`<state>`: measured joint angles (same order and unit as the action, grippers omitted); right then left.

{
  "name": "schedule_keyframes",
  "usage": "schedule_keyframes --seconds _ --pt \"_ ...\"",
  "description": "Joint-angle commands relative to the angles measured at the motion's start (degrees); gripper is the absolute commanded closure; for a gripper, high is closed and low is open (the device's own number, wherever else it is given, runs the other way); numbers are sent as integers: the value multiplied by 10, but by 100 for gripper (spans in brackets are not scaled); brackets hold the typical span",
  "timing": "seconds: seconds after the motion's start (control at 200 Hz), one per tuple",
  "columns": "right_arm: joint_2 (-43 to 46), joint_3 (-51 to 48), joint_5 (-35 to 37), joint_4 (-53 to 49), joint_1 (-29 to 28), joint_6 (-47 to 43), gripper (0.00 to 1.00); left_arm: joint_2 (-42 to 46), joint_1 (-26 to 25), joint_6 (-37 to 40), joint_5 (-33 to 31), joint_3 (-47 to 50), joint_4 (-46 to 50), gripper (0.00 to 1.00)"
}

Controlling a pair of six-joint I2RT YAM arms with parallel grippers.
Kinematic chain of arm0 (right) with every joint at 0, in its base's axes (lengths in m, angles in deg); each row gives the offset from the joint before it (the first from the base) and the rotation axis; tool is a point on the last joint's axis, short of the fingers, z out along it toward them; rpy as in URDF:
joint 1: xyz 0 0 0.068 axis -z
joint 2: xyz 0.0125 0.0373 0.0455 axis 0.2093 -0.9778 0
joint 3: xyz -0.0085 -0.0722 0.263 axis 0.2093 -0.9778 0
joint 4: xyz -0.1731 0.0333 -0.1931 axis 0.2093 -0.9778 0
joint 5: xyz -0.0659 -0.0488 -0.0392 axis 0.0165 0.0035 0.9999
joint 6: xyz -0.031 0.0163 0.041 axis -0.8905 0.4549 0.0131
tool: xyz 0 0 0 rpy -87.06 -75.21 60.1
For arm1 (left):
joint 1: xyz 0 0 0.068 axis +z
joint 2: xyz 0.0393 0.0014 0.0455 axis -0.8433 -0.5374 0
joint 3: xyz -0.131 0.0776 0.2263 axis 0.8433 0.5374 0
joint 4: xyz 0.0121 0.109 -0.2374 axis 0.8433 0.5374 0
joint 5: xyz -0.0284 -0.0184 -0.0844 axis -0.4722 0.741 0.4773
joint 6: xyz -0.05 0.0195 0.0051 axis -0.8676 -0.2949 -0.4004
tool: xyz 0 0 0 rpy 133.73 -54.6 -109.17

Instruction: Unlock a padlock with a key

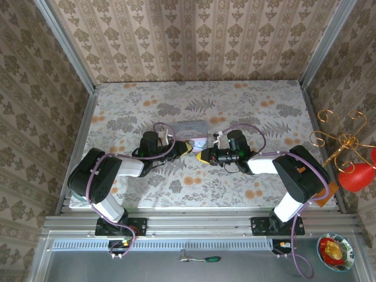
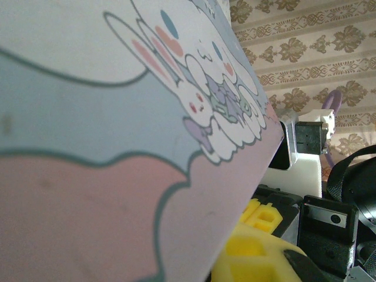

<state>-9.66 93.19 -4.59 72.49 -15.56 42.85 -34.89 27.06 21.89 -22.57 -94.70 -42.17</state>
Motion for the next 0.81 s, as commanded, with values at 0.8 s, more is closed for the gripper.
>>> schedule_keyframes --seconds 0.8 --pt "-2 8 58 38 -1 19 100 5 -18 -8 17 -2 -25 95"
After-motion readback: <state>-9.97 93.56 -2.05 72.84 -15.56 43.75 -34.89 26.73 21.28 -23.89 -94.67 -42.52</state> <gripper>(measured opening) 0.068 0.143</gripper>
